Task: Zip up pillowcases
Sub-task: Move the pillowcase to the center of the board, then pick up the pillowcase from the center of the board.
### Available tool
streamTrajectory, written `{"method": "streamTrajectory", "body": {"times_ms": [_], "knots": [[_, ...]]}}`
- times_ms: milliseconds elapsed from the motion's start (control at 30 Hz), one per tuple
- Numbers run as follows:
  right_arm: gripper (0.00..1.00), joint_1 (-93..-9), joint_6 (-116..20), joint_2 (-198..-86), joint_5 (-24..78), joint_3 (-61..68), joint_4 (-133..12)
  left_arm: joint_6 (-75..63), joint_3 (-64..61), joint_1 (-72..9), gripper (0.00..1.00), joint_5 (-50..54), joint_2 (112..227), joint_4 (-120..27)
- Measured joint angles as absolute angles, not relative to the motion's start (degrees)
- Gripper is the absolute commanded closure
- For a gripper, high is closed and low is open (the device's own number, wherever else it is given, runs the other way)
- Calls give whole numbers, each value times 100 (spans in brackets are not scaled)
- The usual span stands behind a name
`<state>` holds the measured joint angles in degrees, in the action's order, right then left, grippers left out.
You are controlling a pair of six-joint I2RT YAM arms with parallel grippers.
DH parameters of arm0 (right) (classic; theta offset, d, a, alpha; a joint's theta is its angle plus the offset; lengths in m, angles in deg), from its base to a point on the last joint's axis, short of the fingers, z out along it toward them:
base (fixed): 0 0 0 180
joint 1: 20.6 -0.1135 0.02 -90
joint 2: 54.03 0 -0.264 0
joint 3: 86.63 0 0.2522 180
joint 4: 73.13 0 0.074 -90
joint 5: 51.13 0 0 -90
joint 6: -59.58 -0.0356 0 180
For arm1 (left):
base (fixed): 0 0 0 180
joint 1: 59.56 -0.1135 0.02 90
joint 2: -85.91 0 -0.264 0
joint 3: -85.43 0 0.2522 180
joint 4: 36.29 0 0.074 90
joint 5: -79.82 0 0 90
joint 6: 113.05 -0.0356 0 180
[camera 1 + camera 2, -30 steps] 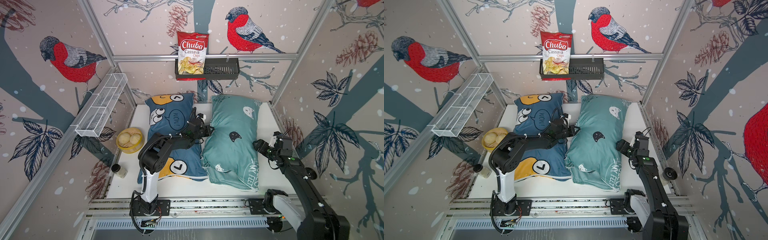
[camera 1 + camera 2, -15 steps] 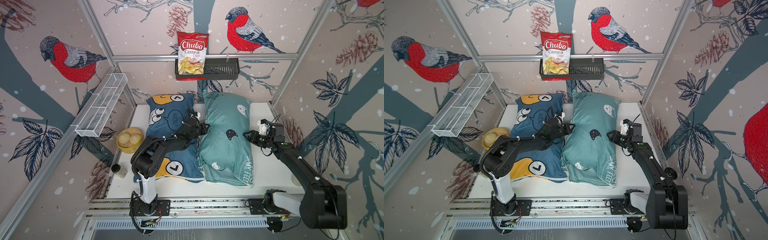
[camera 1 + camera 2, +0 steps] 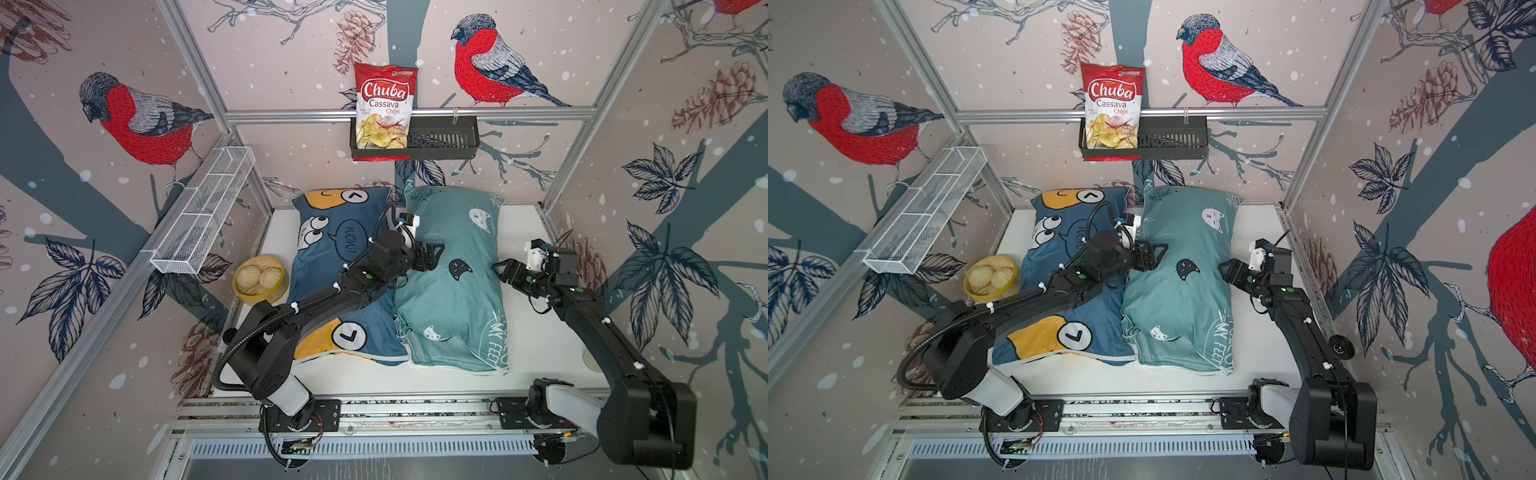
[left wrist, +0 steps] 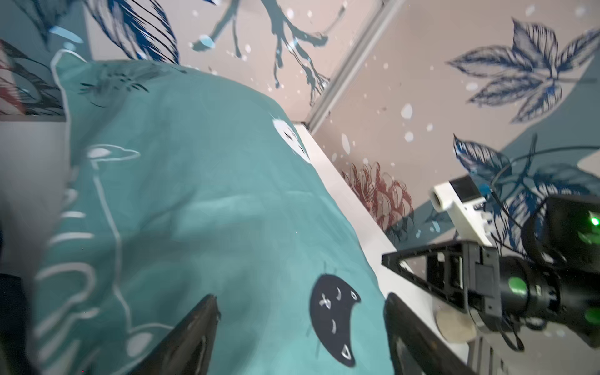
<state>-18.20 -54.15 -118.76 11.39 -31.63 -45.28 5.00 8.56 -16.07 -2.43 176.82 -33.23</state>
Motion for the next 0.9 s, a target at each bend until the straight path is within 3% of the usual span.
{"method": "streamTrajectory", "body": {"times_ms": [167, 367, 900], "knots": [[2, -1475, -5395, -11618, 962, -3448, -4408, 397, 959, -1155, 35, -117, 17710, -3889], [2, -1490, -5447, -11353, 588, -4064, -4554, 710, 1330, -1019, 36, 235, 18174, -3596], [2, -2000, -5485, -11325, 529, -4475, -4746, 1355, 452, -2140, 38, 1007, 20040, -2313]]}}
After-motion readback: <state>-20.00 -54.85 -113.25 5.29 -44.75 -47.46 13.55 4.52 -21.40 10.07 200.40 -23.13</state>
